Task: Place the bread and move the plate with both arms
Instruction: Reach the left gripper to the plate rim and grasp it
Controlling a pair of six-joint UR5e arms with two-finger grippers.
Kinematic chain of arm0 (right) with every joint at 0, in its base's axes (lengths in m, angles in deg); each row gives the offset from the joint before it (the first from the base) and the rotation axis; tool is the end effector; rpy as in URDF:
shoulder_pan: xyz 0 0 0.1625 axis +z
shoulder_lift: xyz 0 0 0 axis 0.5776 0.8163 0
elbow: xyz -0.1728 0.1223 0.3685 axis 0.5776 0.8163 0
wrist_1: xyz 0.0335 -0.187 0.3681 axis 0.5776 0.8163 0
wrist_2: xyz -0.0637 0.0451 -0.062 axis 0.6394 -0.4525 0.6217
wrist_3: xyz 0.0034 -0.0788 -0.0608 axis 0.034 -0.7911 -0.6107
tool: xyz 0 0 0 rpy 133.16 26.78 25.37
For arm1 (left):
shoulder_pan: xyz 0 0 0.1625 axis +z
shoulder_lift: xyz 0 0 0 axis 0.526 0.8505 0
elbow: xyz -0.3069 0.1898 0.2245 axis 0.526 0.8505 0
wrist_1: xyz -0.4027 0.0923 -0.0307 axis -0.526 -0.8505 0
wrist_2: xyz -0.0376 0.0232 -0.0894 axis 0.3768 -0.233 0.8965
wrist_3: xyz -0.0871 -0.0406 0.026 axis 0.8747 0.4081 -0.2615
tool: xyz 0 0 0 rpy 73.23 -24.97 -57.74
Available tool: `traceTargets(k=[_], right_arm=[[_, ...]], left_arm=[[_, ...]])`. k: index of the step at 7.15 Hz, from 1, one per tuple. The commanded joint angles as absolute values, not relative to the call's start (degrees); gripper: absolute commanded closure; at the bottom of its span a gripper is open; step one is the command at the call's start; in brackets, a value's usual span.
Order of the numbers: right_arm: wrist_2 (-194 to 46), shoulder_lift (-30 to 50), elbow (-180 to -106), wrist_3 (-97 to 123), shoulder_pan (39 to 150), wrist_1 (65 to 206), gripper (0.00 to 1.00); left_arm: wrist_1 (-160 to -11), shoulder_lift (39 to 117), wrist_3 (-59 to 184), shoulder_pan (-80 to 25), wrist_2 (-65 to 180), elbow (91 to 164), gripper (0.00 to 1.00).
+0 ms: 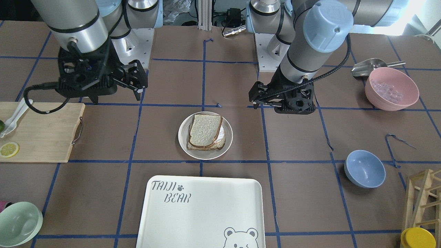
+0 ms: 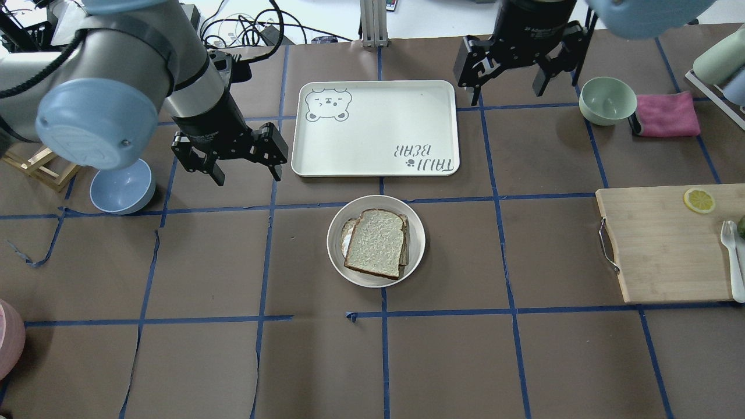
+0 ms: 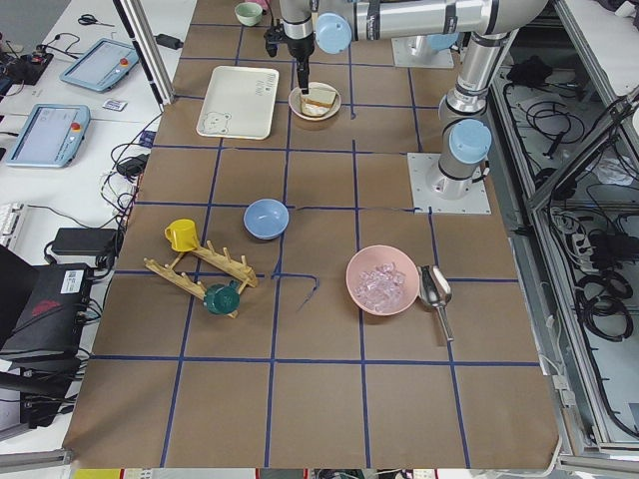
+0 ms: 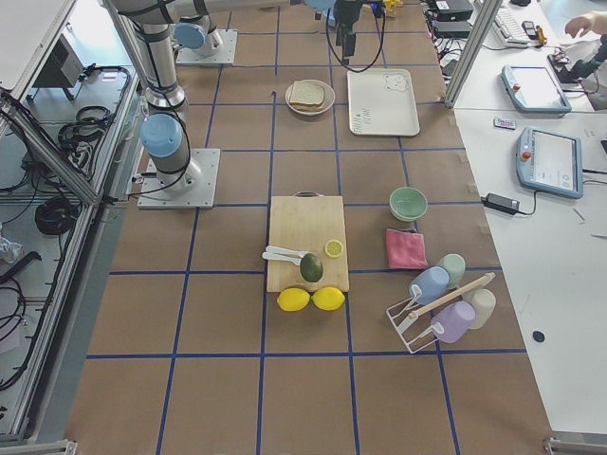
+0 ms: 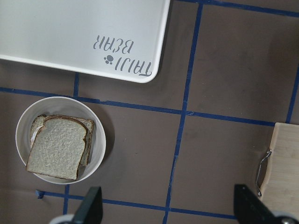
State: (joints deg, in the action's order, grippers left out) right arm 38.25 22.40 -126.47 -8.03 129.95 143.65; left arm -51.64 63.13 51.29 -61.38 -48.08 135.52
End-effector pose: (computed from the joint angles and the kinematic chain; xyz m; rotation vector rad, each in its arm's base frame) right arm 0.1782 -0.5341 0.5281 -0.2488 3.1225 -0.0310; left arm -0.1705 -0.4967 0.3800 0.0219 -3.0429 -0.1838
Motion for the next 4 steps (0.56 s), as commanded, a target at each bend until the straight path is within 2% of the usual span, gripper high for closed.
traceTargets(k=[1,2,4], right_arm=[[38.4,26.4,-126.3,-11.6,128.2,142.4,0.00],[38.3,26.6,-128.1,-11.8,127.9,142.6,0.00],[38.3,26.8,-132.4,-11.1,127.8,145.4,0.00]], left_arm=[[-35.6,67.3,51.5,-61.4,-44.2,147.5,0.00],[-26.9,70.2,52.4,-61.4,-41.6,152.1,0.00],[-24.0,74.7,54.6,-61.5,-35.8,154.3,0.02]])
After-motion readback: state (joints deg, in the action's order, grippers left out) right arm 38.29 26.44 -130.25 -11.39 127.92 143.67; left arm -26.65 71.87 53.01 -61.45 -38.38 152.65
